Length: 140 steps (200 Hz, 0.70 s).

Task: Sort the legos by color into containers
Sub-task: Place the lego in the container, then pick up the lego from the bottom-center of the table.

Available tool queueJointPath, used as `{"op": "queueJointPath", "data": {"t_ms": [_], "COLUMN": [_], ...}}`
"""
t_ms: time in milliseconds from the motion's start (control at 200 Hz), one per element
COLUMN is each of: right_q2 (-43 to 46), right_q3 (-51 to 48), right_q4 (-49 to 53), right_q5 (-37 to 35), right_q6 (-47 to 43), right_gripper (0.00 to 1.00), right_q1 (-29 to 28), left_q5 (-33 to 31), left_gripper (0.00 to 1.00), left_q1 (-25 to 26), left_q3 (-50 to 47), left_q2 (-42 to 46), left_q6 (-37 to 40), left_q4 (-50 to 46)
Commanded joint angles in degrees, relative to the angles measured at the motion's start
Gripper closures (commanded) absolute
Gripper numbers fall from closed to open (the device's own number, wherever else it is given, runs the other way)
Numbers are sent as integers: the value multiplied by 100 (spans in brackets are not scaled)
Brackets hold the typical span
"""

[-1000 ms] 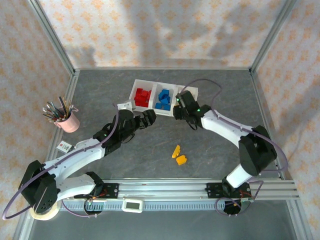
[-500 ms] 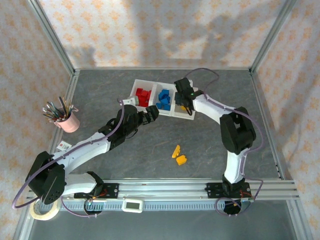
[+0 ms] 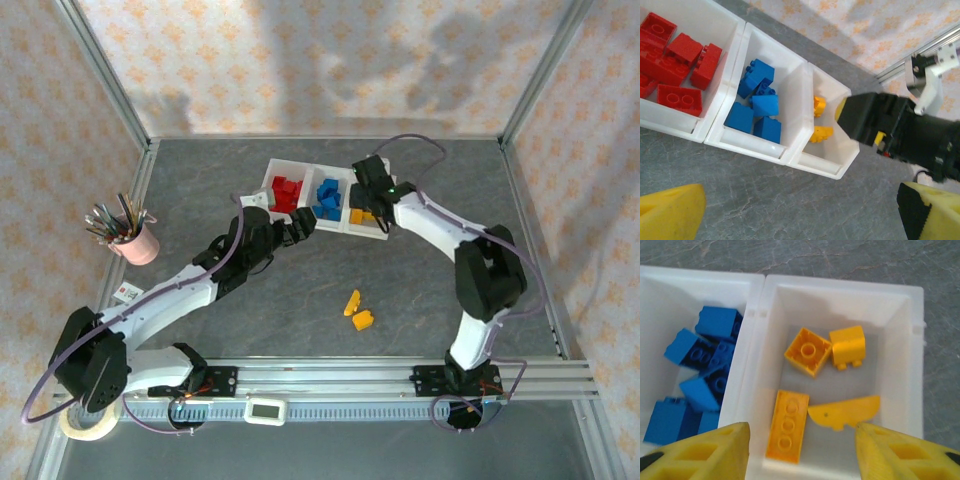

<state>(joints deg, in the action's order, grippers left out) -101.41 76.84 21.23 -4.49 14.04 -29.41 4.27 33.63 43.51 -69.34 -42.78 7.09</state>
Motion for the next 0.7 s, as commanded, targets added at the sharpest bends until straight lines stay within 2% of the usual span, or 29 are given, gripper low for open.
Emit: {"op": "queueJointPath", "data": {"t_ms": [0,320,696], "right_q2": [570,1466,1791], "right_q3": [-415,-1799,-2955], "right_q4": [264,715,304], "right_q5": [27,-43,231], "right_q6": [-10,518,1659], "right_gripper": [40,32,27], "right_q1": [-171,-663,-1558], "left_q5": [118,293,79], "left_gripper": [1,1,1], "left_q1": [-49,-14,388], "left_q3": [-51,-693,-1162], "left_q2": [228,747,972], "left_q6": [156,25,-250], "left_q4": [-117,-384,-407]}}
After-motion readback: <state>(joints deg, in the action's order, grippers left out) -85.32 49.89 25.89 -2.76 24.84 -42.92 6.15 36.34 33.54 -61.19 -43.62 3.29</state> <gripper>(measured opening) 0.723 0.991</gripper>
